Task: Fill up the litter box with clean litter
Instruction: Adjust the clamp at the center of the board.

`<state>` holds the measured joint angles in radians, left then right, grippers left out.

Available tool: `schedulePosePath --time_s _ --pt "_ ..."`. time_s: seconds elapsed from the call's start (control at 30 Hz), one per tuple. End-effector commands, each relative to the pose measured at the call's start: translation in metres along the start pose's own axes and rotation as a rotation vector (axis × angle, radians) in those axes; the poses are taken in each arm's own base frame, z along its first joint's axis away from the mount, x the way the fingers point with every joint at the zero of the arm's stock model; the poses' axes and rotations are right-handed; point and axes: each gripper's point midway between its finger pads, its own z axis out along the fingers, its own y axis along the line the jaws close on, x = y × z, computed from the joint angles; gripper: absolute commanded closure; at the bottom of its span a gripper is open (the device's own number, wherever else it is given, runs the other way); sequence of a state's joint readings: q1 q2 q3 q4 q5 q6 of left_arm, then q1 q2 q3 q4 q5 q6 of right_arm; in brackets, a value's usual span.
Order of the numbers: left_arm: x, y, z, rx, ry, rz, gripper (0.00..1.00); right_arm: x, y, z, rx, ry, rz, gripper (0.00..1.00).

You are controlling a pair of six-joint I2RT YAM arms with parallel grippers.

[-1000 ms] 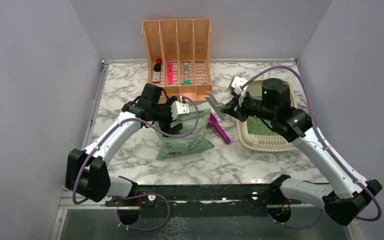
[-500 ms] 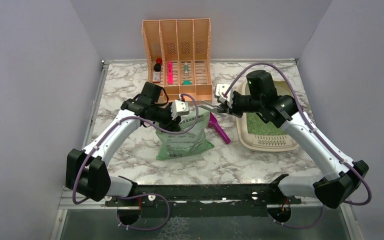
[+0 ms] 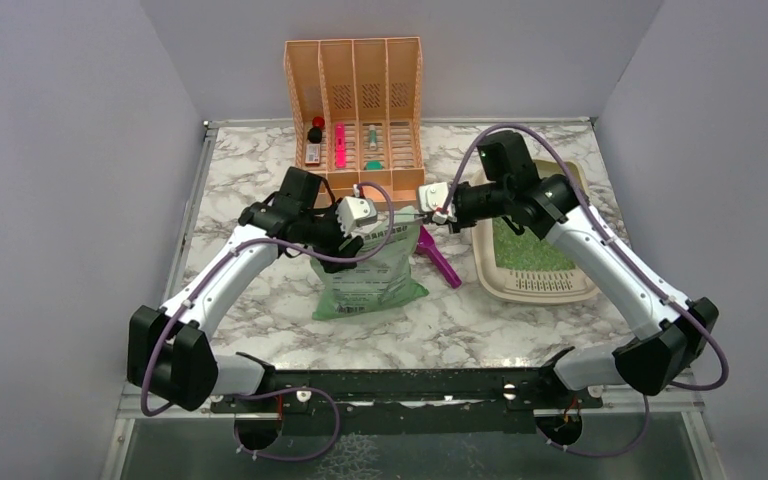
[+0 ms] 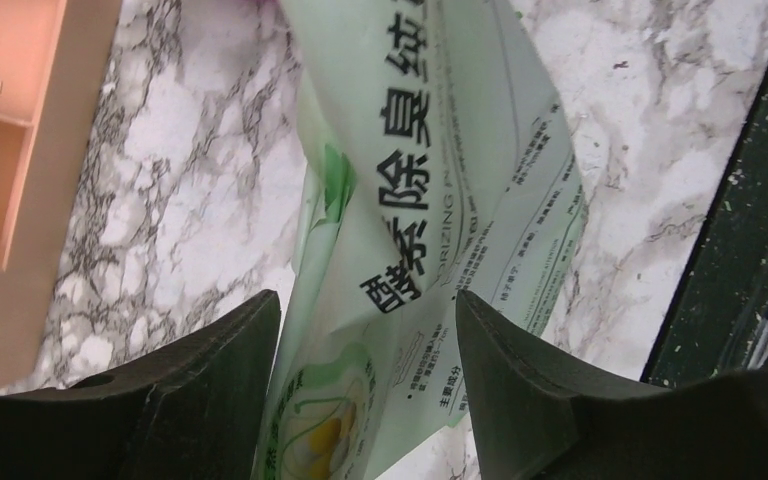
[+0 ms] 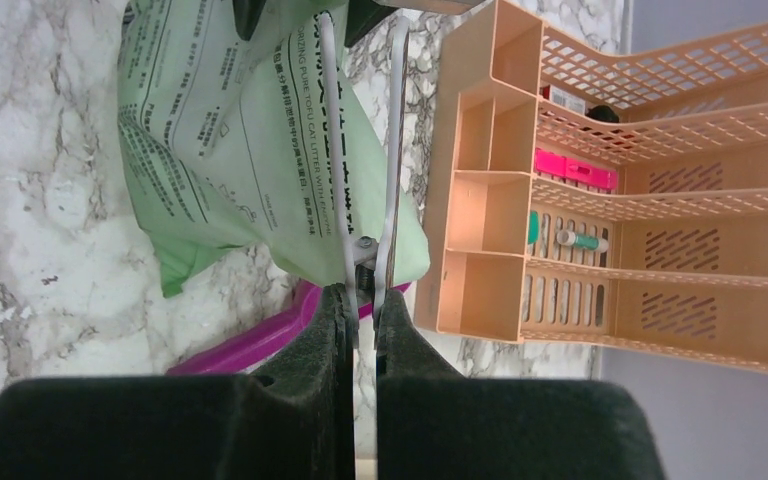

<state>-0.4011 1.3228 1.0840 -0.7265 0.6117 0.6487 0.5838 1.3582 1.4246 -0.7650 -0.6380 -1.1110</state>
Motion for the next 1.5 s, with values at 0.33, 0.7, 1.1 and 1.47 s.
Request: schedulePosePath --time_s 0.33,0.7,1.1,1.47 --pt "0.023 0.014 -0.020 -0.184 0.042 -0.118 0.68 -0.046 -0.003 0.007 -0.015 -0.256 -0.140 0.99" --pt "0.010 0.011 -0.039 -0.210 -0.059 -0.096 1.00 -0.081 -0.003 0.012 -0.130 -0.567 -0.059 0.99" --pt "-0.013 0.013 -0.050 -0.227 -0.183 -0.049 1.00 -0.076 -0.001 0.036 -0.261 -0.764 -0.108 0.99" --pt "-0.033 0.015 -0.057 -0.202 -0.268 -0.014 1.00 -0.069 -0.010 0.054 -0.326 -0.823 -0.066 0.99"
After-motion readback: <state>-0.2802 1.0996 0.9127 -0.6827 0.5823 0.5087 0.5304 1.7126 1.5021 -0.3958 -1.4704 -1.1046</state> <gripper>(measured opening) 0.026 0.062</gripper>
